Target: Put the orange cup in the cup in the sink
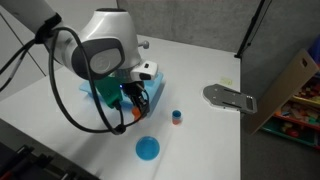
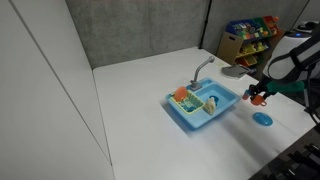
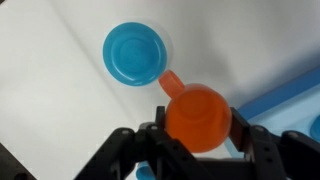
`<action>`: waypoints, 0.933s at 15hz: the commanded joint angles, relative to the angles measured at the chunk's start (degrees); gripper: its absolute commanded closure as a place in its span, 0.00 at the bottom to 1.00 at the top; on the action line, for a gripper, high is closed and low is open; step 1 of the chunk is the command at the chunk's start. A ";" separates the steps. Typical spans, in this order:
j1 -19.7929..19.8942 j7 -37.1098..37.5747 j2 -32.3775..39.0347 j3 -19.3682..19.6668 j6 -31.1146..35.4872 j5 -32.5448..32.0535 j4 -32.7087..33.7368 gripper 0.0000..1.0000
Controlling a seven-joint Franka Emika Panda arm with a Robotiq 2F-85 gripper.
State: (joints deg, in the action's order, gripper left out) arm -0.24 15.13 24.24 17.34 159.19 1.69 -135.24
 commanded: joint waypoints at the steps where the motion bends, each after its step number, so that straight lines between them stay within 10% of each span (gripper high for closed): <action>1: 0.58 1.32 -0.66 -0.72 -0.71 -1.21 0.08 0.39; 6: 0.49 1.59 -1.16 -0.49 -1.21 -1.34 0.05 0.39; 7: 0.48 1.63 -1.08 -0.50 -1.22 -1.31 0.25 0.64; 14: 0.62 1.71 -0.43 -3.36 -2.13 0.12 4.40 0.64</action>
State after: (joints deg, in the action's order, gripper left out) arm -0.42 15.99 23.33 15.74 158.13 1.47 -133.47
